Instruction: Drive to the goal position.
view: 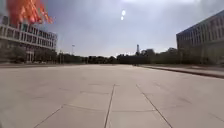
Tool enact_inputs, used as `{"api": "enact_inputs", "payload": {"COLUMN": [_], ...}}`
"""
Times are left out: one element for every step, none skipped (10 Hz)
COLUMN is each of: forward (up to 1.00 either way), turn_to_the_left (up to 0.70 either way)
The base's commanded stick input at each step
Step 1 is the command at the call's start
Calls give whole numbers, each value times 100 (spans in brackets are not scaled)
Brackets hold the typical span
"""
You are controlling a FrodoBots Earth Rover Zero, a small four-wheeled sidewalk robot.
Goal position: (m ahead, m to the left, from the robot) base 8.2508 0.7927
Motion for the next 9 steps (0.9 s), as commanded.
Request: {"api": "enact_inputs", "payload": {"forward": [70,70,70,70,70,70,70,70,70], "turn_to_the_left": [-2,-2,-2,-2,-2,-2,-2,-2,-2]}}
